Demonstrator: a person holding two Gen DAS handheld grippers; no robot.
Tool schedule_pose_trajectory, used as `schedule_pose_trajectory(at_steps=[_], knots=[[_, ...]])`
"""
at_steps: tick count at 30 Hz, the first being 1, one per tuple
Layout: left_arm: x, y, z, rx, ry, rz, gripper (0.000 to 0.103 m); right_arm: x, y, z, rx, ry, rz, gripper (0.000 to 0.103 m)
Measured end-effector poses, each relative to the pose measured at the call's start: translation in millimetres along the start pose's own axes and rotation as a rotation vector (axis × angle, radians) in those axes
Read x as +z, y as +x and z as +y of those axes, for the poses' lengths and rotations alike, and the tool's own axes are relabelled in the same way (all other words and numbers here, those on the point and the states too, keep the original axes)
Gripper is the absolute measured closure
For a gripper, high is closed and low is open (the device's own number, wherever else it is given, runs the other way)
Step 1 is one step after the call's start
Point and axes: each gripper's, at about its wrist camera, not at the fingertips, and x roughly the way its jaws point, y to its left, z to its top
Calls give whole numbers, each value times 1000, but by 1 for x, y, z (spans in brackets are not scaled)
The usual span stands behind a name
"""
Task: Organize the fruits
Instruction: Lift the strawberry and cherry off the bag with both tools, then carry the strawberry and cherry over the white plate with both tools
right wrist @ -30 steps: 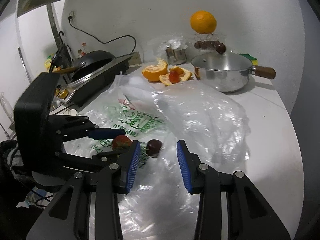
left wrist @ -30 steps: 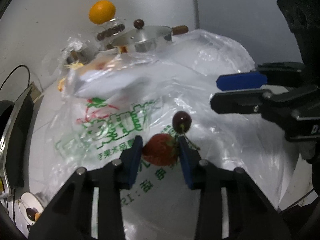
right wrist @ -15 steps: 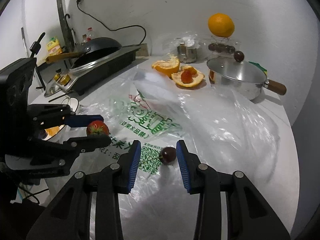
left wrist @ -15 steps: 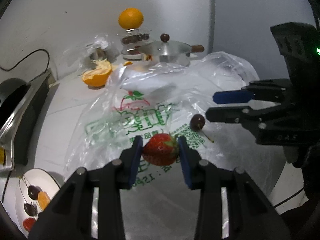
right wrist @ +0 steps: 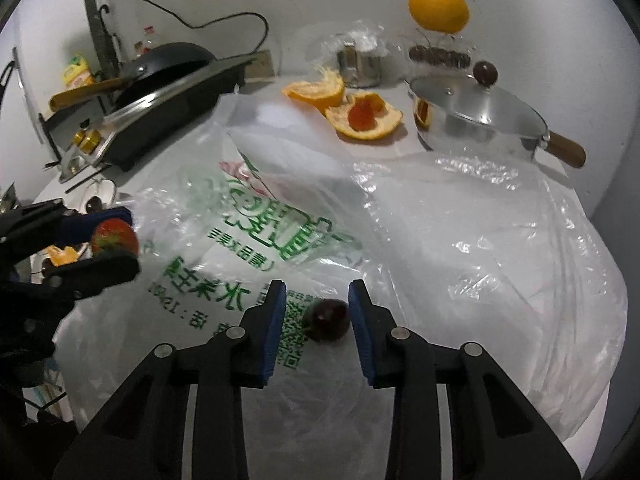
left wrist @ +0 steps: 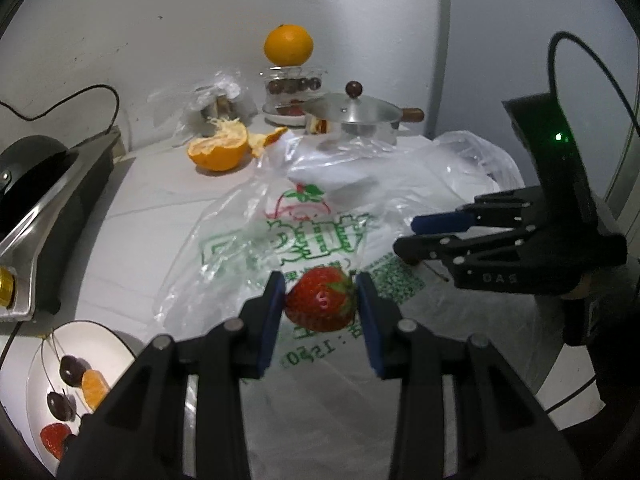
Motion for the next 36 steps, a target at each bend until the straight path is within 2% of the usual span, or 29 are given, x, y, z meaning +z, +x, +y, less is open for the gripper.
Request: schedule_pose_trajectory(at_steps=[10, 11, 13, 23, 36], knots=[[-2, -8, 1, -2, -2, -12, 66, -8, 11, 3, -23, 3, 34, 69], [-2, -10, 1, 0, -3, -14, 66, -8, 11, 4, -28, 0, 32, 73], [-3, -13, 1, 5, -3, -17, 66, -9, 10, 5, -34, -3, 27, 76], [-10, -33, -2, 16, 3, -45, 66, -9, -15, 16, -37, -17, -24, 76], [-20, -76, 6, 65, -27, -106, 66, -2, -52, 52, 11, -60, -103, 76]])
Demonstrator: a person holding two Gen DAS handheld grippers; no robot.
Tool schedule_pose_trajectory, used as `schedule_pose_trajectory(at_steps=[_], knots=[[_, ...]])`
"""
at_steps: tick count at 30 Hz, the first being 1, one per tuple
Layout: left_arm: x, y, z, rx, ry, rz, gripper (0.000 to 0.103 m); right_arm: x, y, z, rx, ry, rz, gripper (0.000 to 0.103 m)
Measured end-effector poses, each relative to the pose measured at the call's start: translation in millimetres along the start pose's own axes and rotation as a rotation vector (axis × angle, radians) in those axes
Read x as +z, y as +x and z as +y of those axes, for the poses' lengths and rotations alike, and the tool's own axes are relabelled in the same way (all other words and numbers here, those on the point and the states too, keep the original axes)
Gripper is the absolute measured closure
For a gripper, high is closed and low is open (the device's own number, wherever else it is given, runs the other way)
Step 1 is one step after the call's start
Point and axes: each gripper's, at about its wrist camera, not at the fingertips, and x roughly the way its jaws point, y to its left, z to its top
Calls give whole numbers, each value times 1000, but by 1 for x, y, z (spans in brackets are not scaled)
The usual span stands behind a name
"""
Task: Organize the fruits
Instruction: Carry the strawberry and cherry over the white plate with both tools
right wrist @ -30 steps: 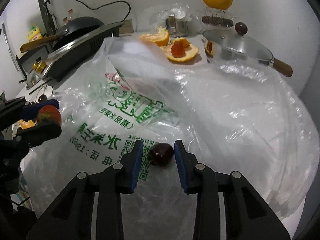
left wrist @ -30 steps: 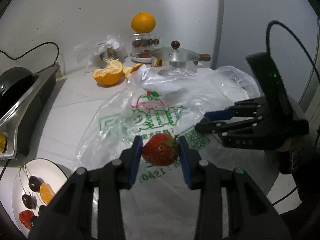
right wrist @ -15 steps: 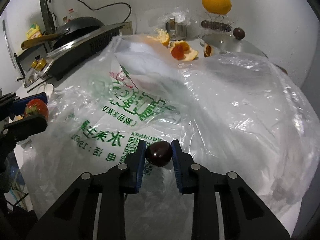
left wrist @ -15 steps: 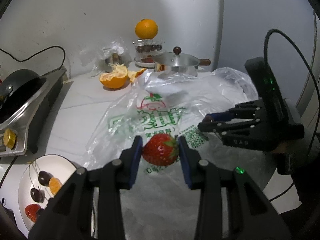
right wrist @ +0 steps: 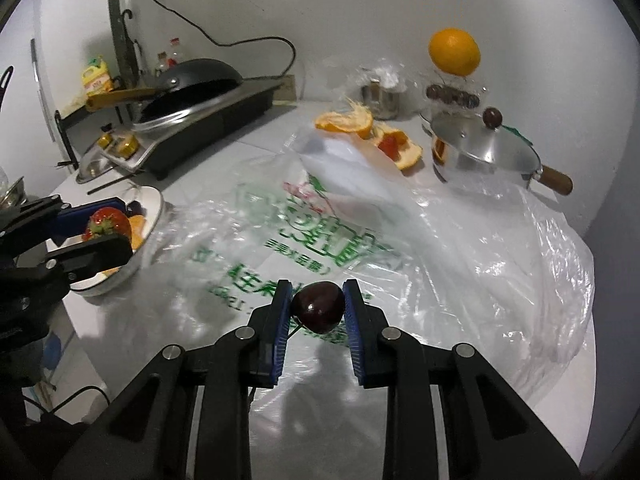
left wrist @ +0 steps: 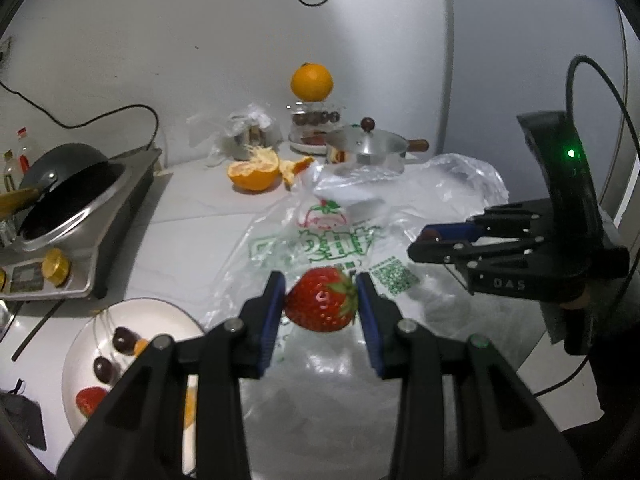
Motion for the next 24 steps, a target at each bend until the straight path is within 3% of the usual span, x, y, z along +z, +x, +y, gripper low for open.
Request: schedule_pose_trajectory(at_steps=[24], knots=[[-38, -53, 53, 73, -93, -39, 66, 12, -11, 77, 42, -103, -21, 76]])
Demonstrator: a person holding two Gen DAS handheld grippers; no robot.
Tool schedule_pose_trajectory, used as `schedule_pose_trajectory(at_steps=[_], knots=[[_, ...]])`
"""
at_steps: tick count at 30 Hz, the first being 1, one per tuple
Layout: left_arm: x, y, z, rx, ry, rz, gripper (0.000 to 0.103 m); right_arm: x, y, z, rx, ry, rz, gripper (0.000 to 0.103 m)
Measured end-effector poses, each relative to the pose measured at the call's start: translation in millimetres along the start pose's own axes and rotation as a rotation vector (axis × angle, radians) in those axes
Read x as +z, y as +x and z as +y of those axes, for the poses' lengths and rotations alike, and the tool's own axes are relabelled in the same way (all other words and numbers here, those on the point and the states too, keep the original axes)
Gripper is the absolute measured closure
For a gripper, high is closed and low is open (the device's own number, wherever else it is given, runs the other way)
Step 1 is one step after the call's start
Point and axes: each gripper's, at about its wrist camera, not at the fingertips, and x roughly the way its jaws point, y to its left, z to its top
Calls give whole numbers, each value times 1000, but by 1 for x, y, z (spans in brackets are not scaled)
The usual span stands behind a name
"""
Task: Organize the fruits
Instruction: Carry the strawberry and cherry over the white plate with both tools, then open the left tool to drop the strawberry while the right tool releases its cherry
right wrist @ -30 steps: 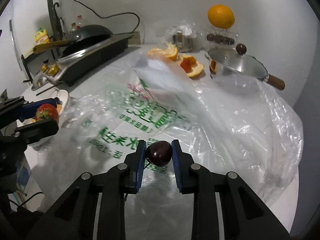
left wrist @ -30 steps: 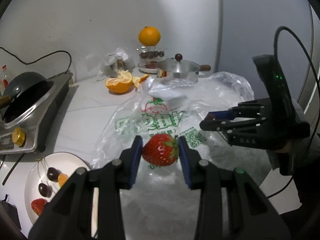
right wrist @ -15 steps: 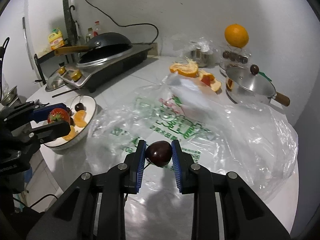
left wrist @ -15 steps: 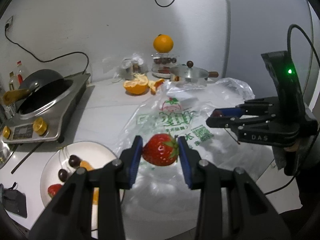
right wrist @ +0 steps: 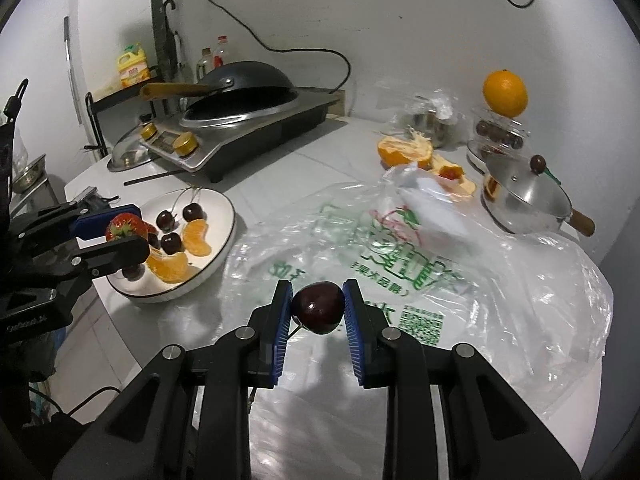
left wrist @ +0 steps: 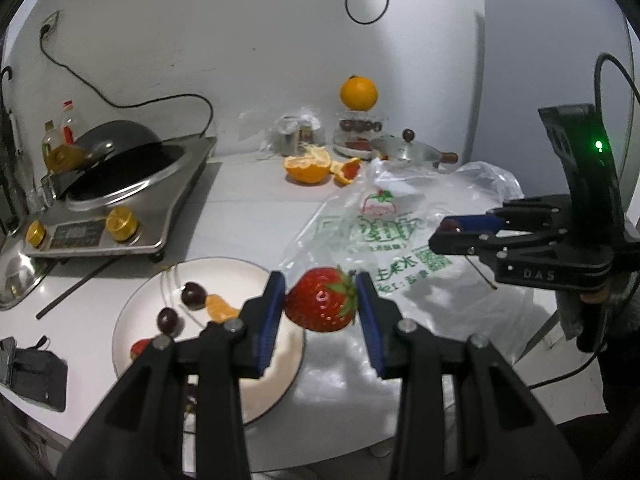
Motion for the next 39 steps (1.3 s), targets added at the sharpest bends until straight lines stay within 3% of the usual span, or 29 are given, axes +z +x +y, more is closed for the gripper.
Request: schedule_pose_trajectory(at_steps=[26, 39], knots=[[-31, -12, 98, 137, -103, 18, 66, 38, 45, 82, 89, -128, 41, 76], [-25, 28, 108, 99, -108, 57, 66, 46, 74, 82, 124, -124, 54, 76]])
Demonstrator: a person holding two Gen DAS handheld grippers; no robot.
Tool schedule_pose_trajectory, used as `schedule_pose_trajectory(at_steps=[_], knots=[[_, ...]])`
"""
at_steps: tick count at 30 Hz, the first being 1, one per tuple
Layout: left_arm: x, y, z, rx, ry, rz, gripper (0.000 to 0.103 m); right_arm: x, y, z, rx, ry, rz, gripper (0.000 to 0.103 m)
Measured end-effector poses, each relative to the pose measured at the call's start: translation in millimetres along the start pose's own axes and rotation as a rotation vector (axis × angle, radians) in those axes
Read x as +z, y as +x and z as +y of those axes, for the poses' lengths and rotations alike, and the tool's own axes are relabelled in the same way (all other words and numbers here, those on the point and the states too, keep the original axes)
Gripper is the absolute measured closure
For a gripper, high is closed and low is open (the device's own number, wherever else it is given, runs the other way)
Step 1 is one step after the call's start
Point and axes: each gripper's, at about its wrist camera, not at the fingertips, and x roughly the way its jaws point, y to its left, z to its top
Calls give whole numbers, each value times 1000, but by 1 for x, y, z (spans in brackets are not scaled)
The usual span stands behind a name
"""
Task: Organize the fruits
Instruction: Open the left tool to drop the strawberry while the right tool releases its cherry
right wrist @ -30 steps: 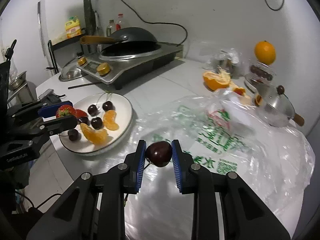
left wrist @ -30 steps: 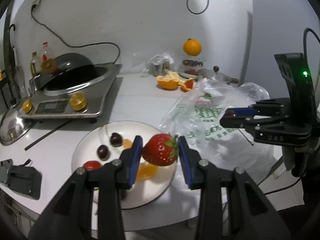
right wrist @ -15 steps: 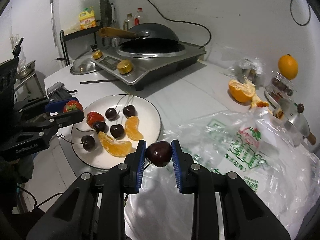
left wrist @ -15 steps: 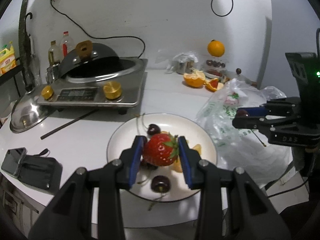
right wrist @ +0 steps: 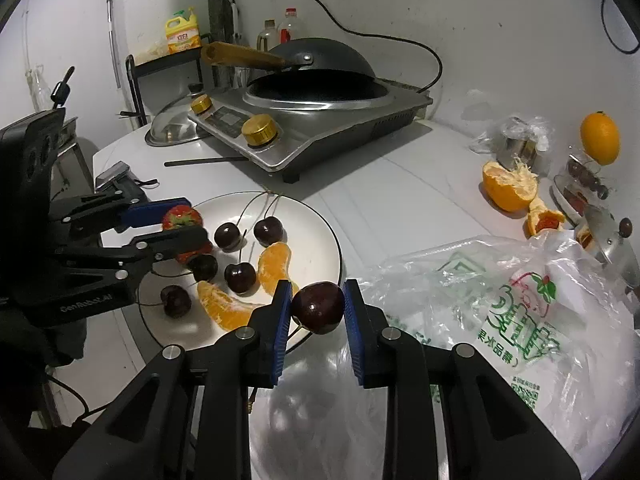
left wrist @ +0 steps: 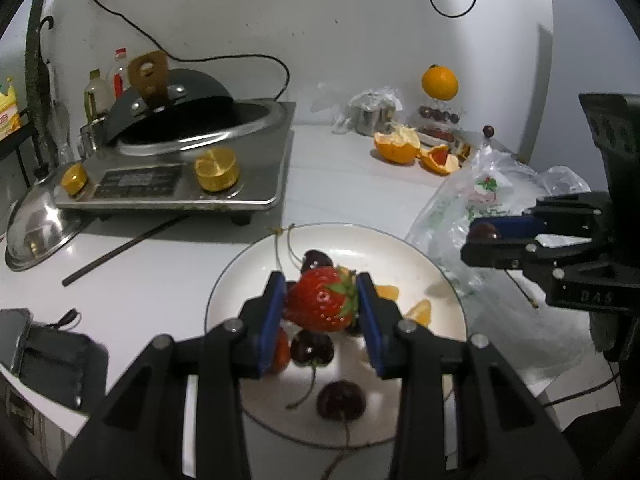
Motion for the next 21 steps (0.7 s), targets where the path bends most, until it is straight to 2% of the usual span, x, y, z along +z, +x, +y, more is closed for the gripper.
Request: schedule_pose_trajectory(at_steps=[10, 11, 13, 21], knots=[[5, 26, -2, 8, 11, 47, 65, 7, 15, -6, 30, -5, -6, 76], [6, 26, -2, 5, 10, 46, 62, 8, 17, -5, 33, -6, -5, 76], [7, 24, -1, 6, 7, 39, 51, 10, 21, -4, 38, -10, -3, 76], [7, 2, 8, -3, -21, -5, 50, 18, 38, 6, 51, -36, 18, 76]])
